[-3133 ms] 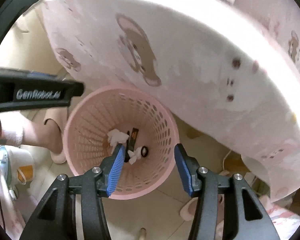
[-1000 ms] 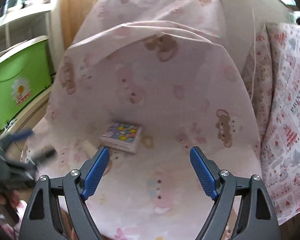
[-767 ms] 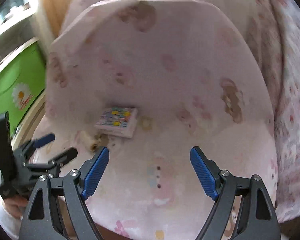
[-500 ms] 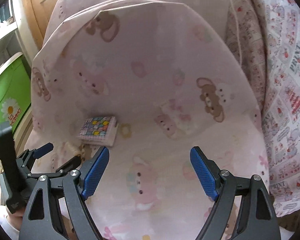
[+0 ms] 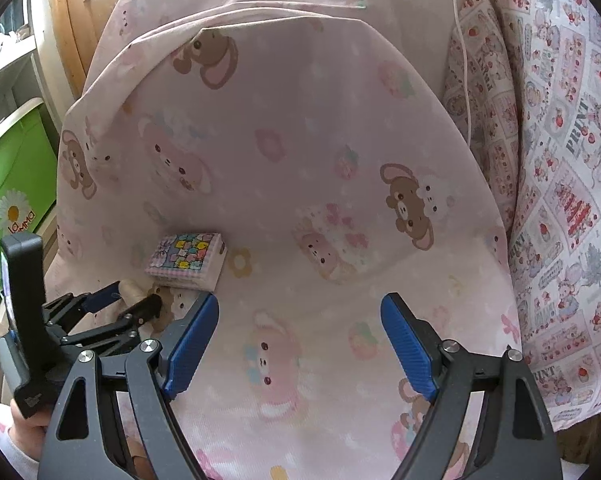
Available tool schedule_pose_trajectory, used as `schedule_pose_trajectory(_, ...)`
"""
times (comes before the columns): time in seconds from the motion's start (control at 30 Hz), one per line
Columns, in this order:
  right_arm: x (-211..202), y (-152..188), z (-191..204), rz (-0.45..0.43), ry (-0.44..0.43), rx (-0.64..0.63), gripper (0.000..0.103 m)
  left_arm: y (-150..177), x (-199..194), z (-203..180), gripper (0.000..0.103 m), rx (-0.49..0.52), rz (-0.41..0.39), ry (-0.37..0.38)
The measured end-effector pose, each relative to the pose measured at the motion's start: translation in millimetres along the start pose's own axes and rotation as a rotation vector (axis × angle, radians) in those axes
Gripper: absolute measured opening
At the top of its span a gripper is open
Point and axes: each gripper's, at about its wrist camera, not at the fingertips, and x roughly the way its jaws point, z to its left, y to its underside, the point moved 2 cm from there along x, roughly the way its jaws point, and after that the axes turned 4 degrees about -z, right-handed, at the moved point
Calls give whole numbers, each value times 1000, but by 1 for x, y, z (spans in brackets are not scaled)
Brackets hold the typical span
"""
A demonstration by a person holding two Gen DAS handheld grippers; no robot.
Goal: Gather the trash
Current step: 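Close the left tool on the cream thread spool and lift it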
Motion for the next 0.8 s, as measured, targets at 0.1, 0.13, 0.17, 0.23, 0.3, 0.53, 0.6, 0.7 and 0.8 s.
schedule_pose_trajectory(0.1, 0, 1, 4, -8, 19, -26, 85, -1, -12, 0, 54, 10, -24, -17)
schedule_pose_trajectory(0.13, 0, 2, 5, -10, 23, -32, 85, -1, -17, 1, 54, 8, -36, -35)
schedule_pose_trajectory(0.17, 0, 2, 6, -13, 26, -38, 85, -1, -24, 3, 54, 2, -51, -47)
schedule_pose_trajectory(0.23, -1, 2, 9, -16, 23, -43, 85, -3, -35, 6, 54, -16, -79, -63)
schedule_pose_trajectory(0.3, 0, 2, 13, -17, 18, -40, 85, -7, -43, 13, 54, -21, -109, -91)
schedule_pose_trajectory(0.53, 8, -8, 44, -38, -22, -20, 85, -17, -77, 42, 54, -70, -183, -212)
schedule_pose_trajectory(0.6, 14, -15, 58, -51, -34, -23, 85, -18, -82, 54, 54, -97, -181, -240)
schedule_pose_trajectory(0.7, 20, -25, 75, -95, -31, -37, 85, -18, -86, 69, 54, -154, -182, -268)
schedule_pose_trajectory(0.8, 34, -28, 90, -90, -25, -30, 85, -18, -90, 83, 54, -201, -183, -271)
